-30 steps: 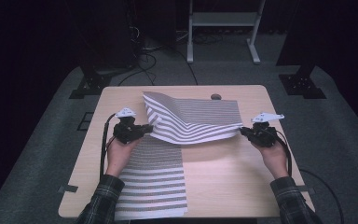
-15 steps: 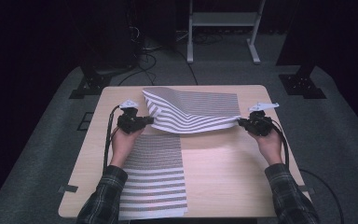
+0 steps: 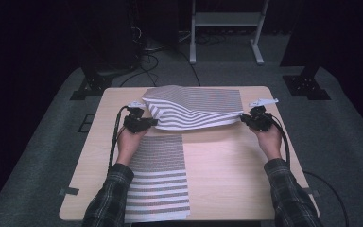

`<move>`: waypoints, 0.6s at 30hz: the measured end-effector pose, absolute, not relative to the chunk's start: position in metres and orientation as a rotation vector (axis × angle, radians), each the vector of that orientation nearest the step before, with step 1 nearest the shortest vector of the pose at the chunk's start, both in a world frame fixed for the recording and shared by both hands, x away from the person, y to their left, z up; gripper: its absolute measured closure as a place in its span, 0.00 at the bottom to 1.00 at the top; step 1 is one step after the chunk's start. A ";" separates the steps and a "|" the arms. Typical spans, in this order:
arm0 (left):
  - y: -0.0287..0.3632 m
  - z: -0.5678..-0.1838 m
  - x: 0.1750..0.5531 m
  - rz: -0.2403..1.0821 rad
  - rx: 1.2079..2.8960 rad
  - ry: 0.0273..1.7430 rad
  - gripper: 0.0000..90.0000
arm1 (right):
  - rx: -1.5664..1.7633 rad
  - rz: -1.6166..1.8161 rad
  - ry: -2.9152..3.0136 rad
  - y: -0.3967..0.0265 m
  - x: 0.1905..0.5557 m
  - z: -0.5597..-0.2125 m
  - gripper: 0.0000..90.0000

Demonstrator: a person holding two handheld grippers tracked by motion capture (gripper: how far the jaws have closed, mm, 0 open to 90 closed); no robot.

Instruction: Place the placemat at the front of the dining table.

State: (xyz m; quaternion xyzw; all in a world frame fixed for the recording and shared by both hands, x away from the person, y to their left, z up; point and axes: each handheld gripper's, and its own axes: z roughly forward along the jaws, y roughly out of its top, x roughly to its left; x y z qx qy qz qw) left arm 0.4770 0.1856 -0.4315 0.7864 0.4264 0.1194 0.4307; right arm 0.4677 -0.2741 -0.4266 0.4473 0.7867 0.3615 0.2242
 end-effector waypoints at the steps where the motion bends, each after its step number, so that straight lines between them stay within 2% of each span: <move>1: 0.186 -0.432 0.478 0.299 1.957 1.069 0.87 | 1.239 0.998 2.168 -0.274 0.469 -0.427 0.96; 7: 0.188 -0.432 0.477 0.311 1.982 1.086 0.72 | 1.250 1.006 2.152 -0.275 0.473 -0.431 0.96; 14: 0.194 -0.423 0.473 0.410 2.023 1.092 0.48 | 1.247 1.004 2.156 -0.275 0.473 -0.432 0.96; 18: 0.201 -0.422 0.473 0.428 2.026 1.110 0.42 | 1.251 1.002 2.157 -0.275 0.473 -0.432 0.96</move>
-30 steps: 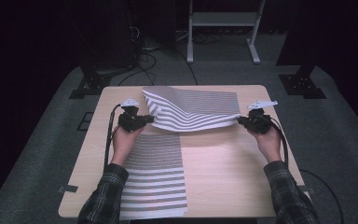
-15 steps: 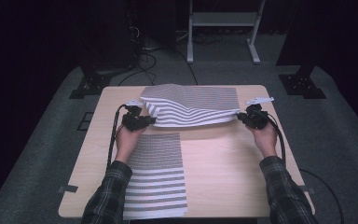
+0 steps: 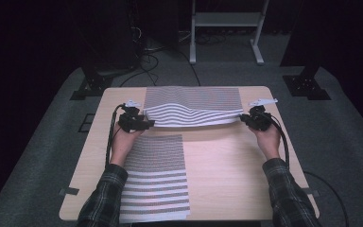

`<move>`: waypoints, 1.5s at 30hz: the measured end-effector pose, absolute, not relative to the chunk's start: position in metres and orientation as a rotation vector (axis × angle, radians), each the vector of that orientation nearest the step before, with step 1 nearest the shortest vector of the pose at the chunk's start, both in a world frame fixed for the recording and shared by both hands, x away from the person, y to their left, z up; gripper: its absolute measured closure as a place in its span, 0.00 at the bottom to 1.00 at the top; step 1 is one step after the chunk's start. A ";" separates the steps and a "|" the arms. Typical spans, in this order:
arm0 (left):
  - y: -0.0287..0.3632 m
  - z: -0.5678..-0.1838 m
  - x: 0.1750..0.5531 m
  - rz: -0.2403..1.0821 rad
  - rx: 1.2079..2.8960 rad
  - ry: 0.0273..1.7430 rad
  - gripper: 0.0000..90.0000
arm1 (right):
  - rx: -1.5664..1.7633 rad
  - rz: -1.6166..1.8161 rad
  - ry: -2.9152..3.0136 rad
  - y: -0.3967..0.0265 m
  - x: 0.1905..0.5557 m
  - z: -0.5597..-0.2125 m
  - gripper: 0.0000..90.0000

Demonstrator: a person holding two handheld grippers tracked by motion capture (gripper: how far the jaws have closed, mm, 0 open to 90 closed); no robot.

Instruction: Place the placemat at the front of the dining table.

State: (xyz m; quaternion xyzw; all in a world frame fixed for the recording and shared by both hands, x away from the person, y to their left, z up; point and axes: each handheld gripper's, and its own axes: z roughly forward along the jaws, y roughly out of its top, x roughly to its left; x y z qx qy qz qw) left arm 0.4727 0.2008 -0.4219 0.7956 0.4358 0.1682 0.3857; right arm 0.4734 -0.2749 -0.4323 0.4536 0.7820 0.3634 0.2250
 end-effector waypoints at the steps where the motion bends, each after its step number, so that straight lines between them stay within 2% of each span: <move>1: 0.203 -0.422 0.473 0.431 2.026 1.115 0.40 | 1.250 1.000 2.157 -0.275 0.473 -0.432 0.96; 6: 0.208 -0.425 0.474 0.423 2.021 1.131 0.38 | 1.261 0.989 2.144 -0.275 0.475 -0.434 0.92; 8: 0.207 -0.427 0.474 0.429 2.033 1.127 0.40 | 1.280 0.981 2.134 -0.276 0.476 -0.436 0.85; 11: 0.203 -0.431 0.473 0.422 2.051 1.112 0.46 | 1.286 0.914 2.141 -0.276 0.477 -0.439 0.68; 14: 0.202 -0.435 0.474 0.406 2.057 1.117 0.49 | 1.290 0.931 2.156 -0.279 0.475 -0.437 0.63; 17: 0.201 -0.439 0.475 0.396 2.073 1.122 0.55 | 1.284 0.967 2.167 -0.280 0.473 -0.433 0.68; 18: 0.201 -0.440 0.475 0.396 2.082 1.120 0.61 | 1.273 0.965 2.185 -0.279 0.472 -0.434 0.77; 19: 0.200 -0.441 0.474 0.397 2.093 1.117 0.61 | 1.273 0.965 2.185 -0.279 0.472 -0.434 0.77; 22: 0.195 -0.443 0.472 0.424 2.134 1.093 0.73 | 1.269 0.932 2.235 -0.275 0.475 -0.442 0.90; 25: 0.191 -0.446 0.472 0.444 2.187 1.073 0.79 | 1.272 0.910 2.259 -0.272 0.475 -0.452 0.98; 28: 0.190 -0.452 0.474 0.446 2.244 1.073 0.84 | 1.293 0.874 2.302 -0.271 0.475 -0.466 0.99; 33: 0.189 -0.459 0.476 0.454 2.285 1.082 0.86 | 1.328 0.914 2.296 -0.274 0.475 -0.470 1.00; 40: 0.183 -0.458 0.485 0.529 2.330 1.058 0.87 | 1.316 0.900 2.272 -0.271 0.476 -0.471 1.00; 45: 0.183 -0.457 0.493 0.517 2.336 1.078 0.87 | 1.319 0.898 2.263 -0.269 0.476 -0.471 1.00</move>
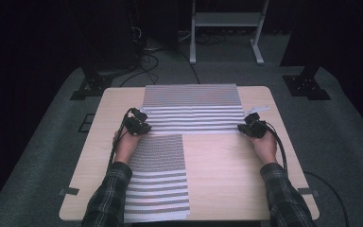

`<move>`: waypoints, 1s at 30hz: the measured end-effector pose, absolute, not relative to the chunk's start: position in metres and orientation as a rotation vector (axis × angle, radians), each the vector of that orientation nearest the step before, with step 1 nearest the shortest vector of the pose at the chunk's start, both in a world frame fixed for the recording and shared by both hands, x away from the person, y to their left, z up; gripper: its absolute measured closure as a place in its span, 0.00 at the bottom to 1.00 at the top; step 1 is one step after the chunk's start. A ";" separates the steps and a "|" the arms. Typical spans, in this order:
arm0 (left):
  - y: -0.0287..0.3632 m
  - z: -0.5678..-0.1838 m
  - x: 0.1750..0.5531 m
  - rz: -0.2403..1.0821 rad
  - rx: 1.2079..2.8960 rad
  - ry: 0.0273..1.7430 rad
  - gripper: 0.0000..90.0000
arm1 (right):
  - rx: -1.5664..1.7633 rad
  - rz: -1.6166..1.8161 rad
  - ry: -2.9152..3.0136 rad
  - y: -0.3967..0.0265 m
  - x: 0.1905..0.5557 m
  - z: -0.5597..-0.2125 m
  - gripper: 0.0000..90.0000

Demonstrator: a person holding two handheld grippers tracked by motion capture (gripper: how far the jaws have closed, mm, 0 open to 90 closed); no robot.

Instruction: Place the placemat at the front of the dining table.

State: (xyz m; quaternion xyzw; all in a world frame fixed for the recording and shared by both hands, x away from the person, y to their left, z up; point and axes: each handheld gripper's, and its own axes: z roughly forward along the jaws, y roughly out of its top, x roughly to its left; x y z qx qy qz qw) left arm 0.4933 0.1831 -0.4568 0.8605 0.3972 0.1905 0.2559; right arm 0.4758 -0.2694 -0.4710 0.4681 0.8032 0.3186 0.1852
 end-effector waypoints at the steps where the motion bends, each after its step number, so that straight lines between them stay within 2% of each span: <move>1: 0.183 -0.457 0.495 0.516 2.338 1.079 0.86 | 1.319 0.898 2.263 -0.269 0.476 -0.471 1.00; 7: 0.184 -0.457 0.497 0.525 2.325 1.089 0.86 | 1.319 0.903 2.260 -0.269 0.475 -0.471 0.99; 9: 0.185 -0.455 0.496 0.520 2.318 1.092 0.83 | 1.318 0.893 2.256 -0.270 0.476 -0.470 0.89; 13: 0.190 -0.446 0.494 0.488 2.254 1.081 0.80 | 1.312 0.943 2.262 -0.271 0.473 -0.467 0.86; 18: 0.197 -0.435 0.487 0.437 2.210 1.067 0.72 | 1.298 0.960 2.242 -0.273 0.468 -0.462 0.73; 30: 0.217 -0.418 0.461 0.304 2.101 1.062 0.22 | 1.319 1.013 2.207 -0.277 0.443 -0.436 0.19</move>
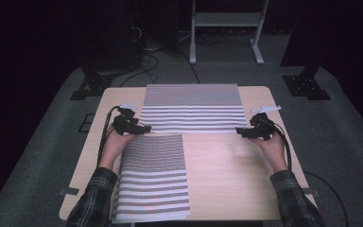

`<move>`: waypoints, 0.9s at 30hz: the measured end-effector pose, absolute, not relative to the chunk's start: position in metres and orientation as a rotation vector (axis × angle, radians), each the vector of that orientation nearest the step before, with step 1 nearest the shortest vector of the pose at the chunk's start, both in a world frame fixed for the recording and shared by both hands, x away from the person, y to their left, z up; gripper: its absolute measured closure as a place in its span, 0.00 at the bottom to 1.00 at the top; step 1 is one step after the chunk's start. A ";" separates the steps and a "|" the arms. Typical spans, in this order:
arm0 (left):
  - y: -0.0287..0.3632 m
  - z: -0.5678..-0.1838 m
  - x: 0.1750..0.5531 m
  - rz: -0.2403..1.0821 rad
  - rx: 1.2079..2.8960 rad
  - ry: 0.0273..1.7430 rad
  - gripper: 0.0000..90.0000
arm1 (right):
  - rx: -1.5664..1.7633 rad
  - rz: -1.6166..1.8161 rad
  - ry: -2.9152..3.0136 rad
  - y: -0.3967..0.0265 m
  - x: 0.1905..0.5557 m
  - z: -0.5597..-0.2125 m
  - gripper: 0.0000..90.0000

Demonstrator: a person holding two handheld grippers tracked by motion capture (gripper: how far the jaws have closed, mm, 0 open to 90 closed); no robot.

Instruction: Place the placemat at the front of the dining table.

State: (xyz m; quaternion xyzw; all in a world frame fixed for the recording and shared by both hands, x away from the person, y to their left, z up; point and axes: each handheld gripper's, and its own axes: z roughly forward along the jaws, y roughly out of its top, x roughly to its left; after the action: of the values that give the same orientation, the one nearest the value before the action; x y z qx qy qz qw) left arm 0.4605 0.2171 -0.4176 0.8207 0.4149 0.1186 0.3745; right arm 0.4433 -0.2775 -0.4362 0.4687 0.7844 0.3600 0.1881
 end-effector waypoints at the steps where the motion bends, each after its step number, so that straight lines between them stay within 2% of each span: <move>1: 0.219 -0.416 0.457 0.313 2.096 1.051 0.20 | 1.315 1.002 2.210 -0.276 0.441 -0.434 0.14; 3: 0.221 -0.413 0.451 0.326 2.085 1.044 0.15 | 1.297 0.989 2.210 -0.275 0.435 -0.431 0.12; 7: 0.225 -0.406 0.439 0.336 2.081 1.037 0.01 | 1.305 0.980 2.242 -0.273 0.427 -0.429 0.00; 27: 0.237 -0.392 0.357 0.431 2.044 0.938 0.00 | 1.213 1.060 2.210 -0.285 0.363 -0.429 0.00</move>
State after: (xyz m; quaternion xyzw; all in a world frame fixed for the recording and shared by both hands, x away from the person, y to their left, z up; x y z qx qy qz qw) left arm 0.3573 0.2368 -0.3916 0.8130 0.3729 0.1715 0.4131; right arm 0.3635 -0.2851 -0.4288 0.4345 0.7915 0.3795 0.2019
